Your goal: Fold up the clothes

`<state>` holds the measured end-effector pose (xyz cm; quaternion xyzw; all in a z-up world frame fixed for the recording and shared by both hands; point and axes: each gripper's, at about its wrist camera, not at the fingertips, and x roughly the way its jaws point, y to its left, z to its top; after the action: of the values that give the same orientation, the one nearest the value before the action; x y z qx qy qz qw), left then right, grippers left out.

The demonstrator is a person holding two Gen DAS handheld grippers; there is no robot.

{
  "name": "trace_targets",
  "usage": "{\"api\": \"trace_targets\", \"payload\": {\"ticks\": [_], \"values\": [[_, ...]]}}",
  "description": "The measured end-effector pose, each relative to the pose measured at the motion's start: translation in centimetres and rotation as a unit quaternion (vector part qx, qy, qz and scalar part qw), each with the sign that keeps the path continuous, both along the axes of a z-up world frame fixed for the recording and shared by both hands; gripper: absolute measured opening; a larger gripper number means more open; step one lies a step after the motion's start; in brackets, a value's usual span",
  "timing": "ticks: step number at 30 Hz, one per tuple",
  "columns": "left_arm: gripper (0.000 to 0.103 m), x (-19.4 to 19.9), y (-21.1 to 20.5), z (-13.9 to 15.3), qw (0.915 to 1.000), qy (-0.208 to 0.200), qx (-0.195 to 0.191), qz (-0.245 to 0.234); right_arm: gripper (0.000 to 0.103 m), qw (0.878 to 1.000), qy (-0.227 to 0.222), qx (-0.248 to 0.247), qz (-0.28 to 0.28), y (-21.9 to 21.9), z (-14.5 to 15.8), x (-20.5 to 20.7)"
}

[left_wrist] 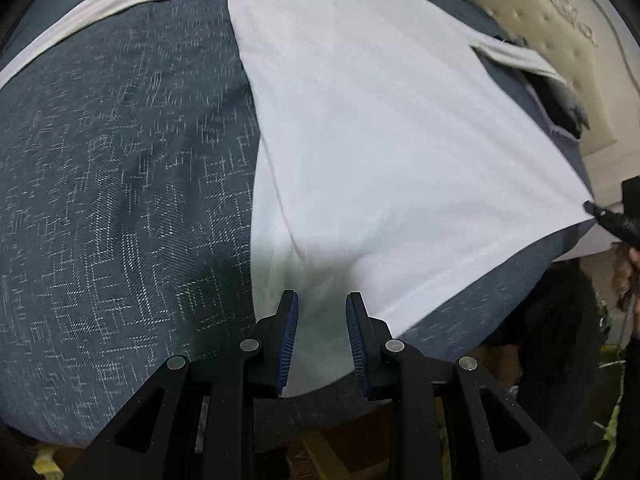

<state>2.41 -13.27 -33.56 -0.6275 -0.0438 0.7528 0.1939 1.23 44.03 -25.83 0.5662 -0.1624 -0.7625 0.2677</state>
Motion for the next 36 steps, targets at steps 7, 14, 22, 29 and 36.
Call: {"api": "trace_targets", "payload": {"ticks": [7, 14, 22, 29, 36], "values": [[0.001, 0.6, -1.7, 3.0, 0.9993, 0.030, 0.020, 0.001, 0.004, 1.000, 0.003, -0.006, 0.004, -0.1, 0.5, 0.3], [0.001, 1.7, -5.6, 9.2, 0.9940, 0.076, 0.071, 0.034, 0.004, 0.999, 0.027, -0.020, 0.020, -0.8, 3.3, 0.9], [0.001, 1.5, -8.0, 6.9, 0.9946, 0.053, 0.058, 0.068, 0.004, 0.999, 0.019, 0.000, 0.046, -2.9, 2.5, 1.5], [0.001, 0.9, -8.0, 2.9, 0.9950, 0.015, 0.043, 0.089, 0.004, 0.999, -0.003, 0.029, 0.043, -3.9, -1.2, 1.7], [0.014, 1.4, -8.4, 3.8, 0.9949, 0.027, 0.039, 0.089, 0.004, 0.998, 0.001, 0.038, 0.043, -3.5, -1.1, 1.4]]}}
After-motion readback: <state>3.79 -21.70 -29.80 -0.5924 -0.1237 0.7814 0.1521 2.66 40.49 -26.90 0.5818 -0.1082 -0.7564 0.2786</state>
